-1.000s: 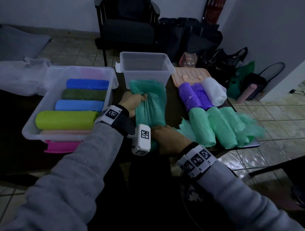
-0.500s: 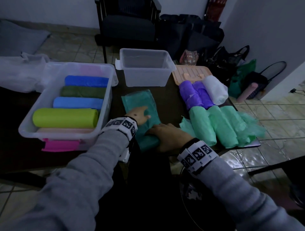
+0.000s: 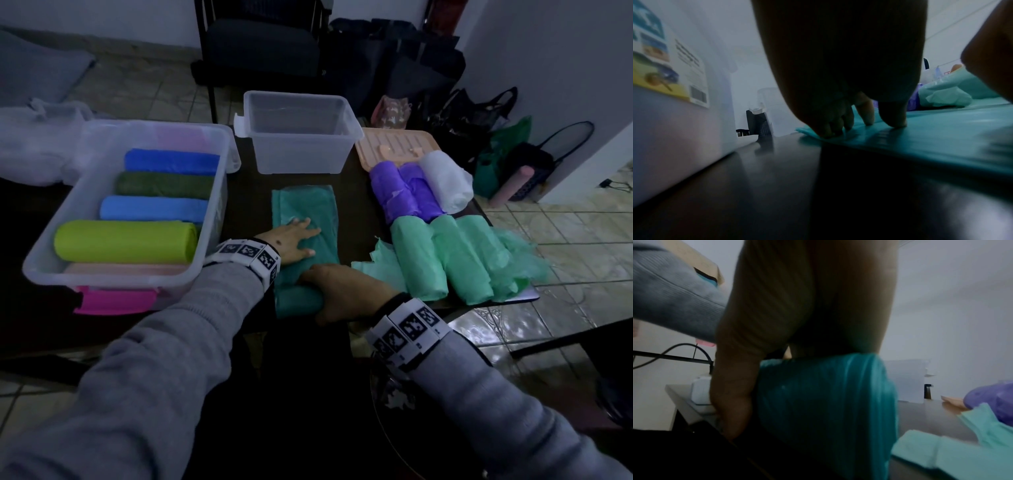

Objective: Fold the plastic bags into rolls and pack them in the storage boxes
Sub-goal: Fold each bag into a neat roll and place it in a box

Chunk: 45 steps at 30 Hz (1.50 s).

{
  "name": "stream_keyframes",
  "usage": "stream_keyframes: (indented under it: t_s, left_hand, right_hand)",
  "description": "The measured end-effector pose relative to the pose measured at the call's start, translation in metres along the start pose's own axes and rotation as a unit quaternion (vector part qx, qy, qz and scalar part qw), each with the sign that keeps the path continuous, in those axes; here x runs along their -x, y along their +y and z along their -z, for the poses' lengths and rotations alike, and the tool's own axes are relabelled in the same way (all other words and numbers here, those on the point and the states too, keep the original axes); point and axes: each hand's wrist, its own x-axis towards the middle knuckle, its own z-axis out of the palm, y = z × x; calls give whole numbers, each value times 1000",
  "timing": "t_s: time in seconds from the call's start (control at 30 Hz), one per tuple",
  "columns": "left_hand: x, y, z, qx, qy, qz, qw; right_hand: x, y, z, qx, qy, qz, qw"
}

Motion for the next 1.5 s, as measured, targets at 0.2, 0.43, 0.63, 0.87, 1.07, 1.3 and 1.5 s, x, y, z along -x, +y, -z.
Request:
stream_keyframes:
  t_s: [0.2, 0.43, 0.63, 0.87, 1.07, 1.3, 1.5]
  left_hand:
    - [-2, -4, 1, 20, 6, -10, 1000]
    - [5, -2, 1, 73, 76, 6, 994]
    - [31, 2, 1, 135, 172, 95, 971]
    - [75, 3, -3, 205, 164, 47, 964]
    - [72, -2, -6, 198, 66, 26, 978]
    - [53, -1, -9, 173, 60, 66, 981]
    - [50, 3, -8, 166, 106, 67, 978]
  right_hand:
    - [2, 1, -1, -77, 27, -17, 997]
    - [3, 7, 3, -109, 44, -33, 993]
    - [-7, 15, 12, -89, 11, -29, 996]
    - [-18, 32, 15, -187, -9, -47, 981]
    - [-17, 34, 11, -167, 64, -79, 981]
    - [1, -4, -18, 72, 157, -102, 980]
    - [2, -9, -31, 98, 194, -116, 969]
